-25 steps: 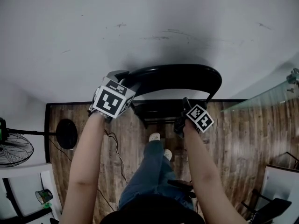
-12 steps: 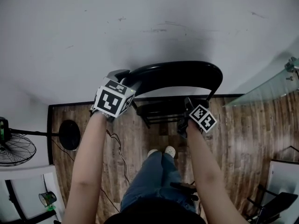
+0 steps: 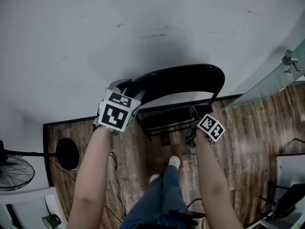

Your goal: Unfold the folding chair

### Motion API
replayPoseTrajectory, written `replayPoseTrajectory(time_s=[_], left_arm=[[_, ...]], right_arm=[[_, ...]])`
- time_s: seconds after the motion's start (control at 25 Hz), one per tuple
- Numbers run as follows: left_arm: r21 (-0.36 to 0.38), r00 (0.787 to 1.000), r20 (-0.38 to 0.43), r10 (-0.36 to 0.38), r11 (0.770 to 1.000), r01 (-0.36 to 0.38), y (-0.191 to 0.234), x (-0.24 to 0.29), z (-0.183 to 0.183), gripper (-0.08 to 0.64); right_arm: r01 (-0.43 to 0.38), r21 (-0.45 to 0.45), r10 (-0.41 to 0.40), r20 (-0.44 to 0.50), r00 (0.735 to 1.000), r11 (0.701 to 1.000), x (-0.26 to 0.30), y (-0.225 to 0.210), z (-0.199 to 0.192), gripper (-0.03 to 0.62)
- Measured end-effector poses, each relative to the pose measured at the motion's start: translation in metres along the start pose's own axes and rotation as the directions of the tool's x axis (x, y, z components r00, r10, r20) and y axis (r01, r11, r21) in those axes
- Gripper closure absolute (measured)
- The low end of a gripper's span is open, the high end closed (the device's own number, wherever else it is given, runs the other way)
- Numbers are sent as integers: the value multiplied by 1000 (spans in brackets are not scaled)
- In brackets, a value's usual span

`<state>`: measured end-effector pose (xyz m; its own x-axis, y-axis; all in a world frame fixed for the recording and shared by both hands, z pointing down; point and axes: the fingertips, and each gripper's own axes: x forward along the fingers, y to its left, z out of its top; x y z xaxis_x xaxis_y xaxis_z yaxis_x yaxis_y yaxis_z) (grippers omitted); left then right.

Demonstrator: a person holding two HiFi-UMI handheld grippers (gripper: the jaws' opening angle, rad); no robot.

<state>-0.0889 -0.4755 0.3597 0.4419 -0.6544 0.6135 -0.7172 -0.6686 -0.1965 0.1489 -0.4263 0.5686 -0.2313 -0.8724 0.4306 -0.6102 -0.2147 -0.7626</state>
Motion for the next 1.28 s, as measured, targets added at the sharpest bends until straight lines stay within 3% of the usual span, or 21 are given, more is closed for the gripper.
replayPoseTrajectory(time_s=[0.24,0.32,0.4,0.6,0.72,1.04,1.28], left_arm=[[19,999,33,5,1000,-5,-3,-3,-1,354],[28,999,39,8,1000,-9,-4,-5,-1,356],[34,999,42,9,999,-11,-5,-6,-1,356],[46,998,54,15,999,-17,-14,-14,-6,357],[56,997,69,21,998,-25,-20,-19,-9,357],[55,998,61,24,998,-27,-40,-34,-17,356],[40,997,58,47,998,-50,-50,-40,-21,354]], right_arm=[[27,5,-27,71,997,1000,2,1,-2,403],[35,-1,-35,61,998,999,9,7,-6,327],[47,-30,-46,48,998,998,17,16,-12,305],[201,-80,-198,48,979,976,24,11,-25,296],[249,-111,-242,76,967,962,17,8,-29,284],[227,-106,-219,82,972,968,-17,-3,-44,273],[158,-110,-147,99,984,981,-43,-13,-58,273]])
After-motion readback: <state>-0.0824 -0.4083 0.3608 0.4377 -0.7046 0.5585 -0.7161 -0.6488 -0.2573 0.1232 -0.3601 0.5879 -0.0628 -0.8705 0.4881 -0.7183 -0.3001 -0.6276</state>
